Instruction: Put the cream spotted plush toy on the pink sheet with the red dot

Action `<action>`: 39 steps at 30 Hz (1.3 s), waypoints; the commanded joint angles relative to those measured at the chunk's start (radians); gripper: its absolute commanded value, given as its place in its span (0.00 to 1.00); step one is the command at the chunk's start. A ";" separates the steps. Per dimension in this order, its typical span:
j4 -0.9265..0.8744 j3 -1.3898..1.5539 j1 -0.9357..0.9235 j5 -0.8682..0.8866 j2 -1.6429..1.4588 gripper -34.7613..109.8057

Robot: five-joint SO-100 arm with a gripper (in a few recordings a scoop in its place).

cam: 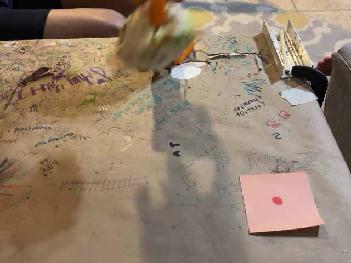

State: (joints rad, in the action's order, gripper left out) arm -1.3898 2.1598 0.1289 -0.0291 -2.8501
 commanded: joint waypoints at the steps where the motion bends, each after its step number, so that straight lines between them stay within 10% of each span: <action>1: -0.137 -0.230 0.156 0.021 -0.183 0.24; 9: -0.359 -0.508 0.360 0.018 -0.385 0.24; 28: -0.149 -0.362 0.407 -0.017 -0.477 0.24; 33: 0.382 -0.218 0.278 0.040 0.213 0.24; 37: -0.020 -0.877 0.284 0.020 1.066 0.45; 39: 0.146 -0.494 0.313 -0.058 0.776 0.50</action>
State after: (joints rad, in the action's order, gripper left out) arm -1.1551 1.7334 0.4080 -0.0092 -2.3639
